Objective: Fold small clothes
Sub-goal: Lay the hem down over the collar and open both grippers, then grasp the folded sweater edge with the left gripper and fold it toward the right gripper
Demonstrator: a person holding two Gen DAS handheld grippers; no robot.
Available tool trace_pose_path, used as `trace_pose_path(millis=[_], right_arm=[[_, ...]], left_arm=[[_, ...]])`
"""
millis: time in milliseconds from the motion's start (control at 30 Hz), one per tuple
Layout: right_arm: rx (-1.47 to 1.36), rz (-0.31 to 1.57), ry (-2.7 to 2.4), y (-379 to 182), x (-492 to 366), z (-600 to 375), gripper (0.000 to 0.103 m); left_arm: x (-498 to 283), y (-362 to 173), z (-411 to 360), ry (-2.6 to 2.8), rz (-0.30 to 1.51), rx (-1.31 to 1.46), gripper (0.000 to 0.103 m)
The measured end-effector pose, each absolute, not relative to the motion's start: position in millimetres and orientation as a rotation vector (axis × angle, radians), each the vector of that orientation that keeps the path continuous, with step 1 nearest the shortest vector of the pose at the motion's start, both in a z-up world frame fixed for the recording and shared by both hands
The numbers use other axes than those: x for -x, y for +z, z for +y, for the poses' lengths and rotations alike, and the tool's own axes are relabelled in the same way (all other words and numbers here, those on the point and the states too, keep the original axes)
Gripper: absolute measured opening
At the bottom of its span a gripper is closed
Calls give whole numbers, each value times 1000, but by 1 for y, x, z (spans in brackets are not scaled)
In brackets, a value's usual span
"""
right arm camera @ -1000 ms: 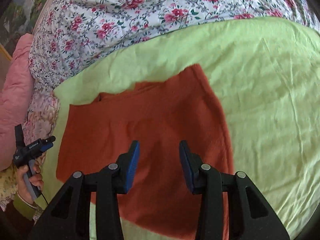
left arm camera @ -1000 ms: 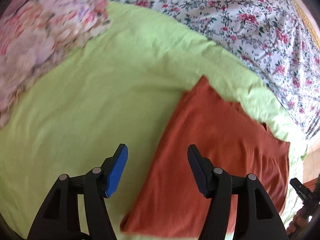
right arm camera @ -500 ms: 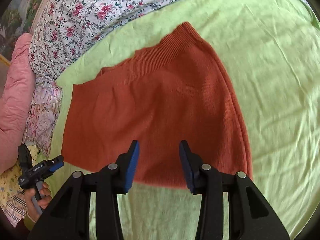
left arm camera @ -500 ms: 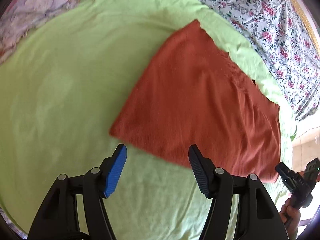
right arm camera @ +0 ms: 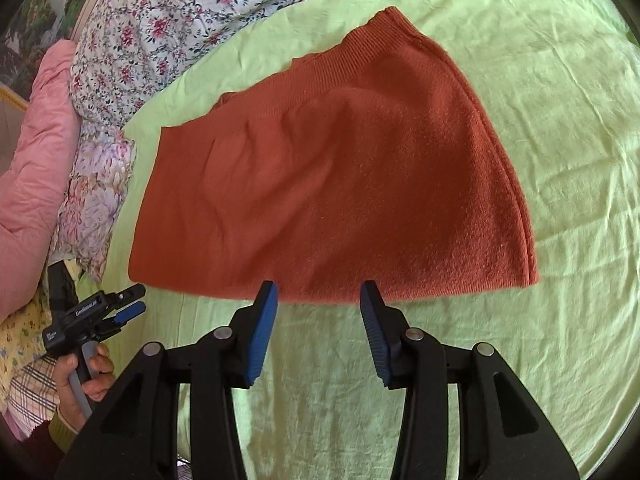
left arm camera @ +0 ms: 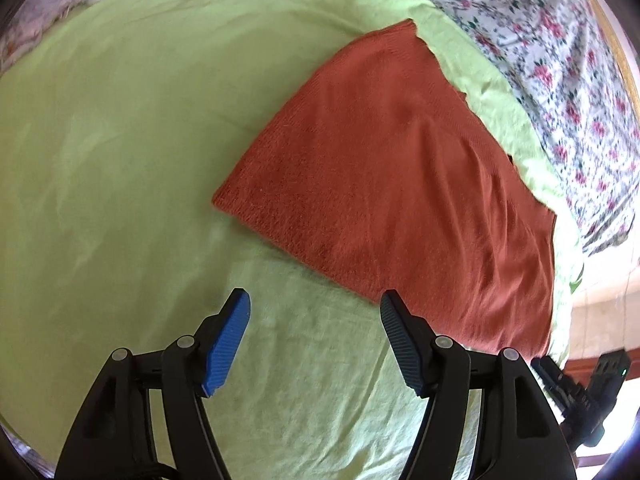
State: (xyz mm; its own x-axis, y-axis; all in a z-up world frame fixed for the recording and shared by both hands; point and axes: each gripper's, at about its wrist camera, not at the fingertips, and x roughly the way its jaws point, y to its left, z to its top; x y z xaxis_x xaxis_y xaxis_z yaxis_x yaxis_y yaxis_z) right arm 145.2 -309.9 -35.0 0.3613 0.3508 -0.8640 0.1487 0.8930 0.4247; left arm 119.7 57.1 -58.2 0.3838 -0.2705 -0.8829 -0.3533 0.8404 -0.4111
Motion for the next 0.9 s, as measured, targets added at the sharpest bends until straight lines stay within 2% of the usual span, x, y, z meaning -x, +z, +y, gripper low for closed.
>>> trace_pose_path(millis=[200, 433, 500, 533, 567, 600, 900], right_arm=[[-460, 1214, 150, -32, -146, -309, 46], [-451, 1222, 175, -34, -154, -304, 46], [-451, 1223, 183, -34, -156, -302, 46], [-454, 1222, 187, -35, -159, -302, 46], [-456, 1221, 190, -35, -160, -302, 46], [-457, 1220, 192, -36, -162, -302, 46], [-491, 1178, 177, -31, -181, -327, 46]], left_arm=[[-134, -72, 75, 95, 1150, 761, 74], [-171, -76, 89, 145, 1075, 801, 77], [-180, -77, 94, 164, 1052, 811, 72], [-183, -76, 93, 169, 1041, 801, 65], [-189, -74, 90, 150, 1030, 777, 40], [-193, -73, 88, 115, 1036, 754, 28], [-210, 8, -1, -111, 935, 422, 21]])
